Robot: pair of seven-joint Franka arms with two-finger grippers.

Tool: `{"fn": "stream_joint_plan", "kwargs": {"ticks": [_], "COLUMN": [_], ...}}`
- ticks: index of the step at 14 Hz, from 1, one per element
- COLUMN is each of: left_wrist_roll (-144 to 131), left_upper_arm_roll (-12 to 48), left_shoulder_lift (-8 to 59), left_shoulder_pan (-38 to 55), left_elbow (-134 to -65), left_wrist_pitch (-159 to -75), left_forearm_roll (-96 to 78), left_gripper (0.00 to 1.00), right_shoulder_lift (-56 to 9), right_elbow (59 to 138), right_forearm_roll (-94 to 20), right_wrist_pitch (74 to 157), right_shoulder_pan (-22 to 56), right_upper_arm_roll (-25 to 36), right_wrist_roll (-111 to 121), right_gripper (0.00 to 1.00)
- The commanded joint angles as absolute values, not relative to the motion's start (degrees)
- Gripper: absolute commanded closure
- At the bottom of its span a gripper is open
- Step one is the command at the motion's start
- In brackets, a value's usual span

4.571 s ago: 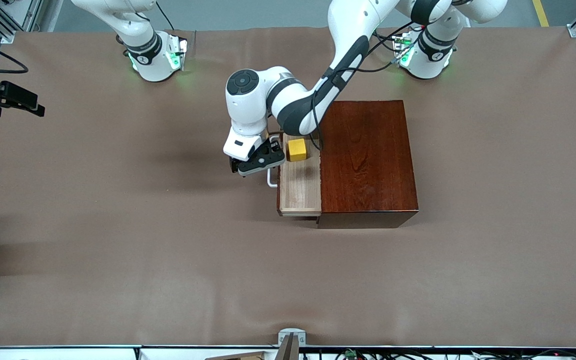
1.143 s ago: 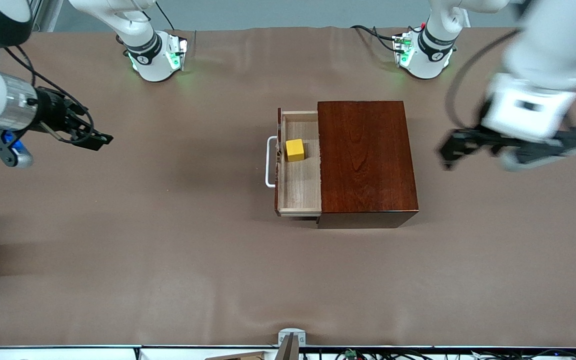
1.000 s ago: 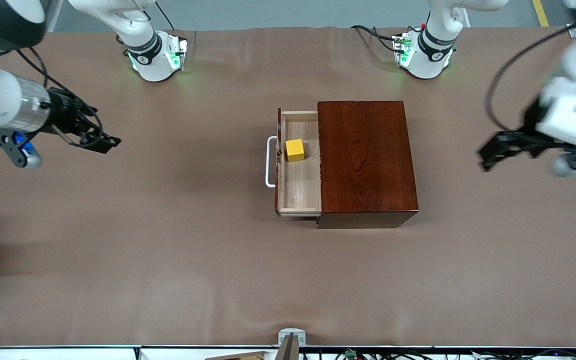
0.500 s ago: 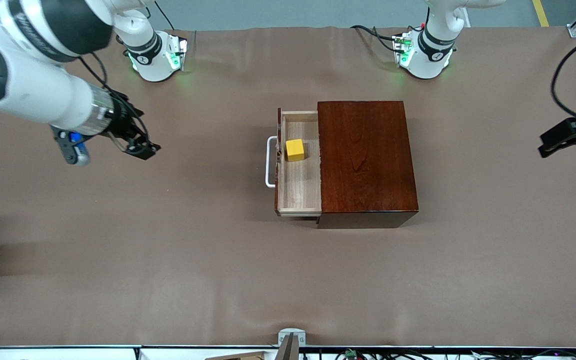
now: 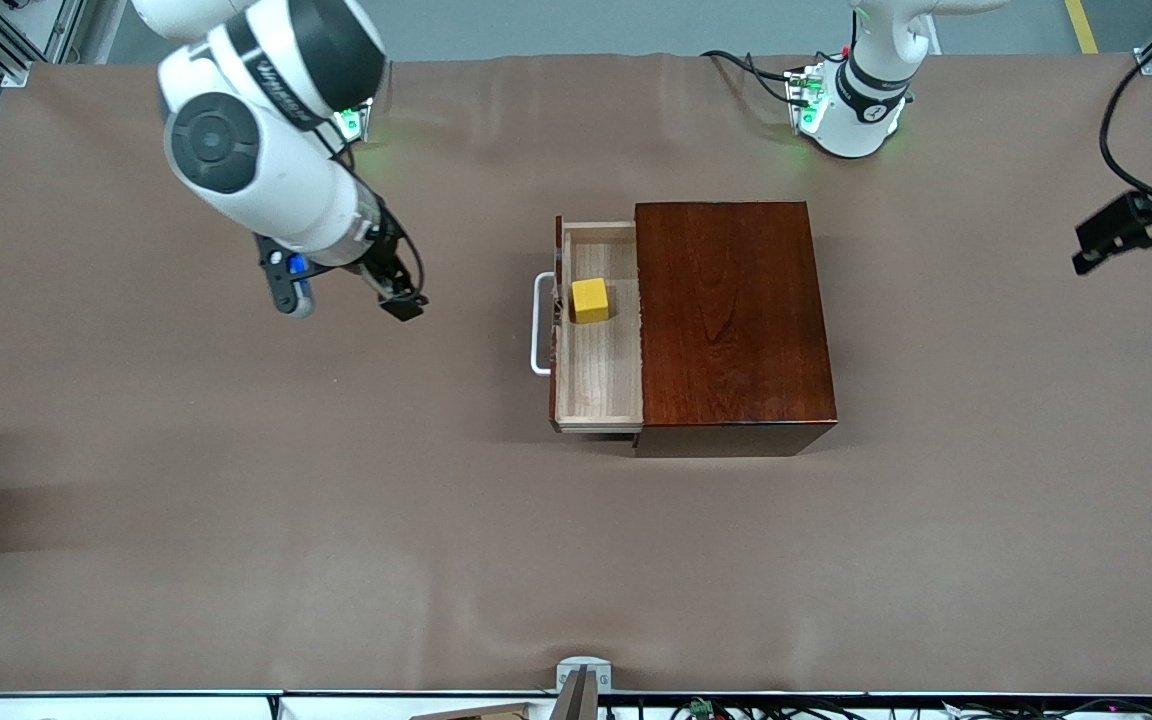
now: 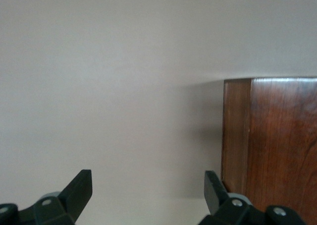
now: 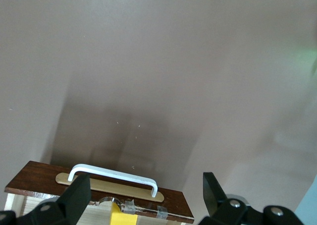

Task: Open drawer, take yellow block, close drawer
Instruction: 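Move the right gripper over the drawer toward the yellow cube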

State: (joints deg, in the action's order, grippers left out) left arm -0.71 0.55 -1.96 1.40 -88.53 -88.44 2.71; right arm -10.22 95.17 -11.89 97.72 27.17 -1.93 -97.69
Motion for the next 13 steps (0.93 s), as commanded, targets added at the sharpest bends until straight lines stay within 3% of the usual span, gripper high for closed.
{"fn": "stream_joint_plan", "kwargs": {"ticks": [1,13], "left_wrist_roll": [0.88,1.23], "left_upper_arm_roll": [2.02,2.90], "left_shoulder_lift": [-5.98,-5.45], "left_shoulder_pan": [0.88,0.97], "left_elbow": [-94.31,-93.69], "left_wrist_pitch": [-90.44,-90.97], "left_forearm_roll": [1.76,1.76], "left_gripper": [0.00,0.00], "right_shoulder_lift": [-11.33,-19.94], "right_elbow": [95.36,93.96], "right_forearm_roll": [-11.87,-11.60], "right_wrist_pitch": [99.75,113.91], "right_shoulder_pan": [28.91,39.63], "right_upper_arm_roll": [-1.49,-1.49], "right_wrist_roll": [-101.76,-117.60], "right_gripper": [0.00,0.00]}}
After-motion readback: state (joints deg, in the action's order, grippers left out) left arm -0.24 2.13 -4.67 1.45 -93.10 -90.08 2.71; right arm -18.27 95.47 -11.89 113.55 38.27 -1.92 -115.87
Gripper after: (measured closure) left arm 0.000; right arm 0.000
